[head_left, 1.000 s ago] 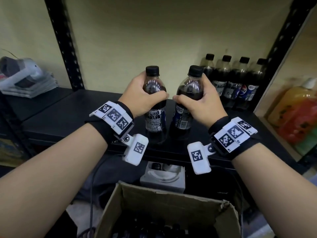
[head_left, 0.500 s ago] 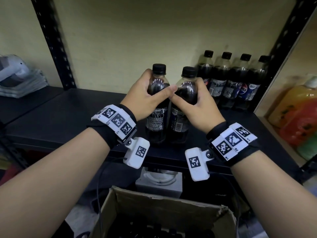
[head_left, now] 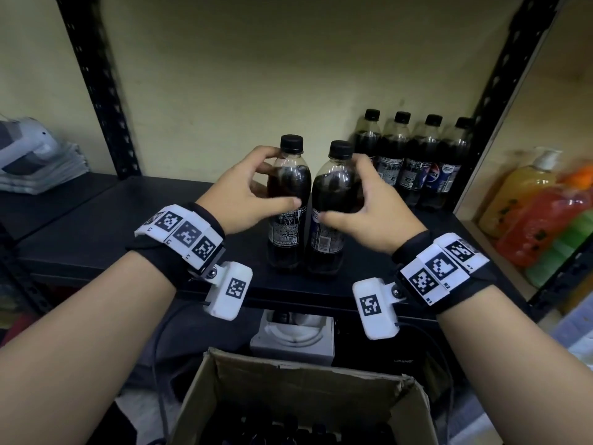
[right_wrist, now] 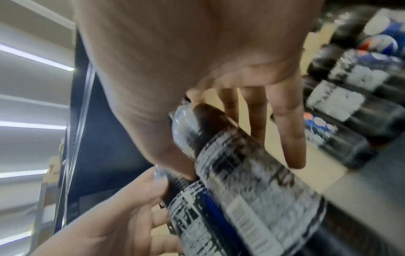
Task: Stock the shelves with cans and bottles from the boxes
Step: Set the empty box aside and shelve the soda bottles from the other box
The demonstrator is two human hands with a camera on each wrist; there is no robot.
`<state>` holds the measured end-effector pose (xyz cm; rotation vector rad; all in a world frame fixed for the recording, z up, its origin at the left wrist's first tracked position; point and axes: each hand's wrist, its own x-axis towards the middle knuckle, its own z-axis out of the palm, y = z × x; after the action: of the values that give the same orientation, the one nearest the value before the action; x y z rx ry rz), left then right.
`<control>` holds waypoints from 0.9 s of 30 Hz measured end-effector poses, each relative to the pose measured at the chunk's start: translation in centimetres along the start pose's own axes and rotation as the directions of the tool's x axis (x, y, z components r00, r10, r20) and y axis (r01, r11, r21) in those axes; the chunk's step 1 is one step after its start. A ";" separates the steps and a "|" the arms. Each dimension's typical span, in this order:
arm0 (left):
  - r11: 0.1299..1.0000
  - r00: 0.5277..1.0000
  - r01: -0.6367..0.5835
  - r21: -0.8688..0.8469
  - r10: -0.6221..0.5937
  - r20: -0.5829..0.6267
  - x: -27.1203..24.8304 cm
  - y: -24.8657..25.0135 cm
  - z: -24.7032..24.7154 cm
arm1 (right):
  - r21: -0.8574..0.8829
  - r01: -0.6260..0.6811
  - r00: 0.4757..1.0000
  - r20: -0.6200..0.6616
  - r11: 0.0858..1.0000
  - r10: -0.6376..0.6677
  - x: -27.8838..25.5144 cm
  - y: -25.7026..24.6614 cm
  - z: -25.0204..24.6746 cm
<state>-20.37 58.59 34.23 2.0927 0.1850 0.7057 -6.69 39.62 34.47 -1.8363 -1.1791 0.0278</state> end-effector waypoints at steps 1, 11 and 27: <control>1.000 1.000 0.004 0.011 -0.004 0.012 -0.4 0.0 -0.1 | -0.070 0.014 1.000 0.016 0.997 -0.013 -0.3 -0.1 -0.3; 0.999 0.996 0.023 0.041 -0.019 -0.091 0.3 -1.1 1.1 | -0.241 -0.041 0.996 -0.090 0.970 0.020 0.1 0.2 0.6; 0.996 0.991 0.076 0.040 -0.071 -0.118 8.9 -5.0 2.1 | -0.269 -0.127 0.985 -0.145 0.955 0.091 8.0 4.4 1.0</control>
<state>-11.24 63.43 33.07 2.0765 0.3435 0.7860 0.28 45.61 34.23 -2.1131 -1.0281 -0.2025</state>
